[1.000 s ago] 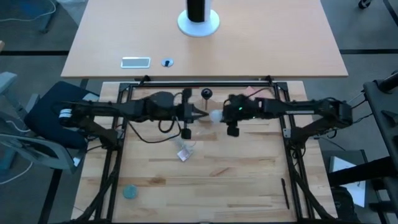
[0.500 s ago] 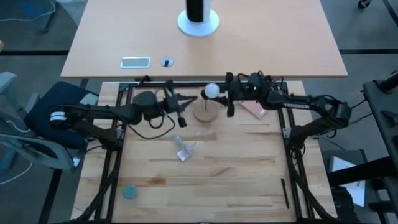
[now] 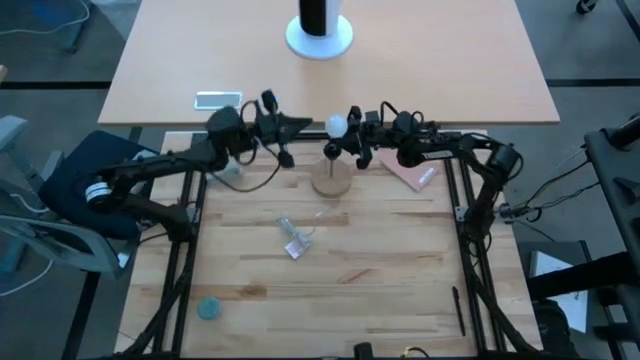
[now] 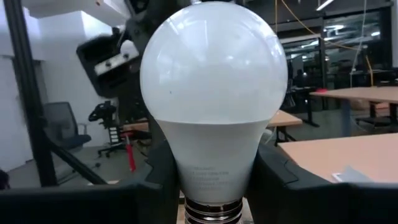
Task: Screw lightbulb
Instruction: Insert the lightbulb on the desk lamp
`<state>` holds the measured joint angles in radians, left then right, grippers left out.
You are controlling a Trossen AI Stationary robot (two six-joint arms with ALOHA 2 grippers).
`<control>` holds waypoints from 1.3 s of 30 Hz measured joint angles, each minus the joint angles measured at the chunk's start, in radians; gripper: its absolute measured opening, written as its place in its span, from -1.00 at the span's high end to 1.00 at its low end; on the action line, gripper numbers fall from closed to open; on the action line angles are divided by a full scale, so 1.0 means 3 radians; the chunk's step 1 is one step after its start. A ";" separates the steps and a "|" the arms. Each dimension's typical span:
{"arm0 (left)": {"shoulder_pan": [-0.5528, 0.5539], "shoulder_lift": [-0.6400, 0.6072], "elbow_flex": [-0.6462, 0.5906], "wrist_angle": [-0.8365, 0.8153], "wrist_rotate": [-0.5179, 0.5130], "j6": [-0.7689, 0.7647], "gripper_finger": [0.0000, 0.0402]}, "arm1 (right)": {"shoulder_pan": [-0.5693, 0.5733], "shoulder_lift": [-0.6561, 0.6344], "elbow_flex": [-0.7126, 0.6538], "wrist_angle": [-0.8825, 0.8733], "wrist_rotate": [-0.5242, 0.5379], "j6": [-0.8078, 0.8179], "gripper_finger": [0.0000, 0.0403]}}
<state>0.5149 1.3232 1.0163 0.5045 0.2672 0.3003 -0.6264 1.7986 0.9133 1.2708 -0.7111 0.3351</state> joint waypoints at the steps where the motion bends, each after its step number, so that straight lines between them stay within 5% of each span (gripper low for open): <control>1: 0.0047 0.0054 0.0052 -0.0001 0.0036 -0.0006 1.00 | -0.0002 0.0048 0.0015 0.0043 0.0002 -0.0003 0.40; 6: 0.0117 0.0347 0.0190 -0.0045 0.0356 0.0028 1.00 | -0.0003 0.0201 0.0053 0.0188 0.0007 0.0023 0.40; 14: 0.0118 0.0696 0.0380 -0.0085 0.0362 0.0030 1.00 | 0.0008 0.0230 0.0047 0.0140 -0.0100 -0.0010 0.40; 34: -0.0076 0.0730 0.0443 -0.0557 0.0366 0.0015 1.00 | 0.0044 0.0222 -0.0113 -0.0033 0.0021 -0.0274 0.40; 39: -0.0110 0.0745 0.0443 -0.0600 0.0356 0.0003 1.00 | 0.0044 0.0223 -0.0126 -0.0084 0.0015 -0.0167 -0.01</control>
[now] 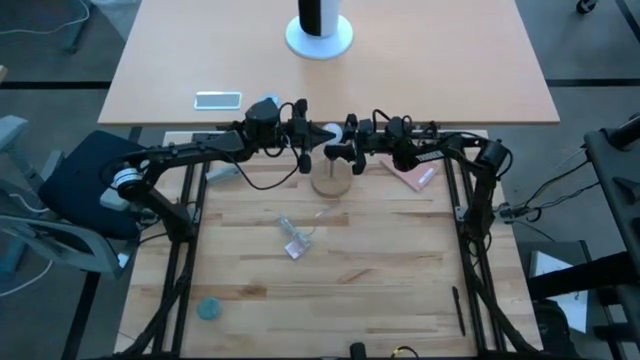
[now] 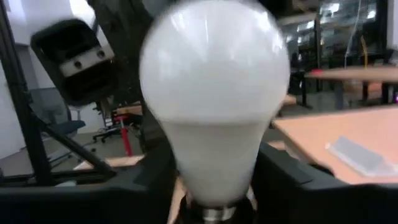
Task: Screw lightbulb
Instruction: Insert the lightbulb on the desk lamp
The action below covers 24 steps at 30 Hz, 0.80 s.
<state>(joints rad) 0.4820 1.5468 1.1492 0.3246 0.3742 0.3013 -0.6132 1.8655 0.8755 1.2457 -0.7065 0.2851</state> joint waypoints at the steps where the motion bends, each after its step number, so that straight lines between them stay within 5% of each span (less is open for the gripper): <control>1: -0.0004 0.0004 0.0000 0.0001 -0.0003 -0.0003 1.00 | 0.0000 0.0003 -0.0003 -0.0016 0.0002 0.0007 -0.08; 19: -0.0029 0.0016 0.0000 -0.0010 -0.0080 -0.0050 1.00 | 0.0000 -0.0054 -0.0015 -0.0069 -0.0026 0.0010 -0.07; 24: -0.0029 0.0017 0.0000 -0.0012 -0.0080 -0.0050 1.00 | 0.0001 -0.0219 -0.0015 -0.0469 -0.0034 -0.0161 -0.15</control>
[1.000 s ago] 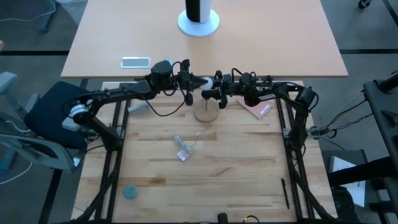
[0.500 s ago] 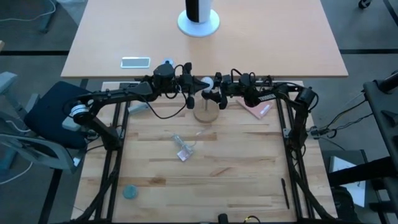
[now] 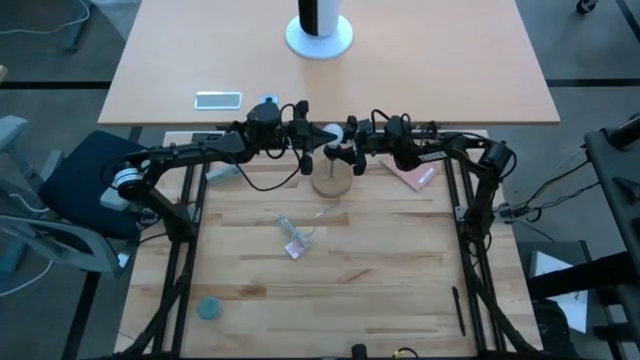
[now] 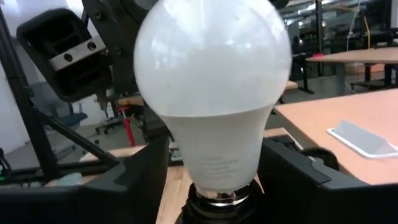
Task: Screw lightbulb
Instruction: Insert the lightbulb on the desk lamp
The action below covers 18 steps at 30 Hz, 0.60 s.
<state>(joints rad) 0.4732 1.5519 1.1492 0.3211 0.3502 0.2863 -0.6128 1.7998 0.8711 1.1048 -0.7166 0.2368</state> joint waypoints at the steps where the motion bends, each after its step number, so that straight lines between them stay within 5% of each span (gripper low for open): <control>1: 0.0000 0.0000 0.0000 -0.0002 0.0000 -0.0001 1.00 | 0.0000 -0.0050 0.0000 -0.0130 0.0001 -0.0060 -0.16; 18: 0.0001 0.0002 -0.0003 0.0000 -0.0001 0.0000 1.00 | -0.0001 -0.0960 -0.0001 -0.2080 0.0330 -0.1008 -0.13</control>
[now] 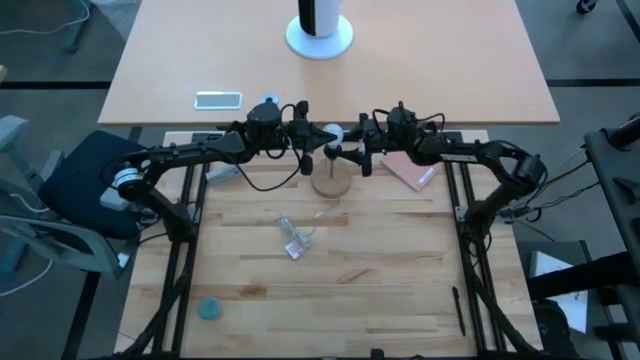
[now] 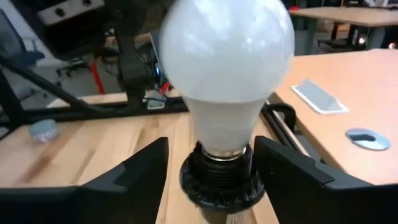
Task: Screw lightbulb
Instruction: Insert the lightbulb on the desk lamp
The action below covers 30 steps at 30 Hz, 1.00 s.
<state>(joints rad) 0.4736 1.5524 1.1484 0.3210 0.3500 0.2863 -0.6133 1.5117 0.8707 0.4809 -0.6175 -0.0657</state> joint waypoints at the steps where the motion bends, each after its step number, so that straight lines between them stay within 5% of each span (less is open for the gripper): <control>1: 0.0000 0.0000 0.0000 0.0000 0.0000 0.0000 1.00 | -0.0001 -0.0056 0.0000 -0.0089 0.0029 -0.0038 -0.11; 13: 0.0000 0.0001 -0.0001 -0.0001 0.0000 0.0000 1.00 | -0.0021 -0.0324 0.0011 -0.0464 0.1184 -0.0457 0.15; 19: 0.0000 0.0001 -0.0002 -0.0001 0.0001 0.0016 1.00 | -0.0030 -0.0177 0.0086 -0.0306 0.1155 -0.0483 0.44; 30: 0.0000 0.0004 -0.0004 0.0034 0.0001 0.0061 1.00 | -0.0014 -0.0078 0.0228 -0.0272 0.0481 -0.0513 0.93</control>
<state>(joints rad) 0.4736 1.5536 1.1473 0.3313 0.3504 0.3046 -0.6176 1.4883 0.9390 0.3993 -0.4732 -0.2195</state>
